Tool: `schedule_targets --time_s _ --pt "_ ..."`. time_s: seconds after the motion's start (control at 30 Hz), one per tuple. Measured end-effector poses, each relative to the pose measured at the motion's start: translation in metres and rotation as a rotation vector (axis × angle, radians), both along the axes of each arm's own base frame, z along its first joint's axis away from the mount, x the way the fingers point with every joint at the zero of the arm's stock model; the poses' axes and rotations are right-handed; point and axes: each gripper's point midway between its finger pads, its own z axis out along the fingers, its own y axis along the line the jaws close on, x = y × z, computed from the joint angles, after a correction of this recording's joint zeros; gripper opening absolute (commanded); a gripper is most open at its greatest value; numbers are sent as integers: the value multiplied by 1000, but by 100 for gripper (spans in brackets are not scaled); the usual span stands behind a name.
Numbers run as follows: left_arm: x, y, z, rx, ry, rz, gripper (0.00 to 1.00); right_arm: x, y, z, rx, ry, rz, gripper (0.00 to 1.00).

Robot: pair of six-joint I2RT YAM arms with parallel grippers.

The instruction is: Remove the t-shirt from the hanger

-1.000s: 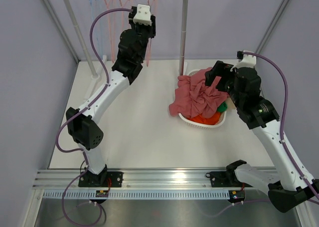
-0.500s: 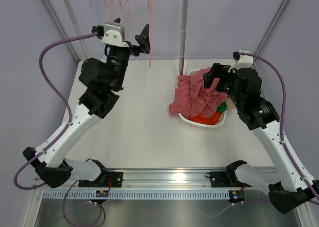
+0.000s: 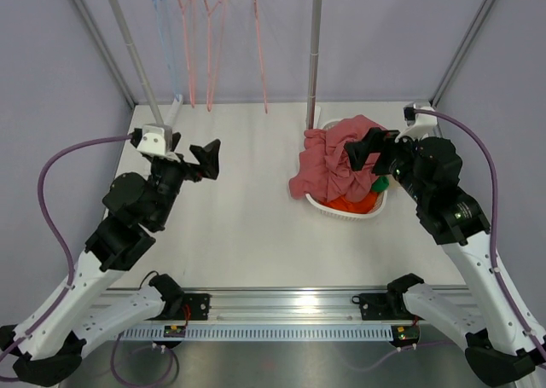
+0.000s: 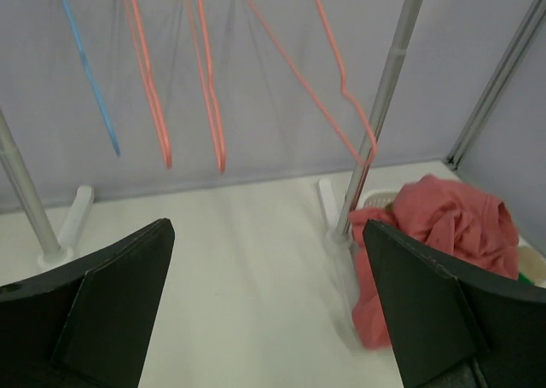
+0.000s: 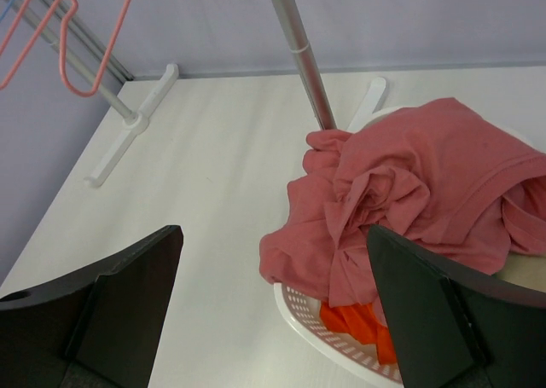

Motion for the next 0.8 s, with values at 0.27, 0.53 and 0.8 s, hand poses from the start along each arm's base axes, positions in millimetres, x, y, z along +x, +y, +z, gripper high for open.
schedule_targets --time_s 0.27,0.53,0.8 --pt "-38 39 -87 28 151 32 99 -29 -11 -22 -14 34 8 99" --pt "-50 55 -109 9 201 66 99 -44 -15 -33 -17 47 21 100" --pt "-50 54 -130 49 260 74 99 -45 -13 -39 -20 63 35 99"
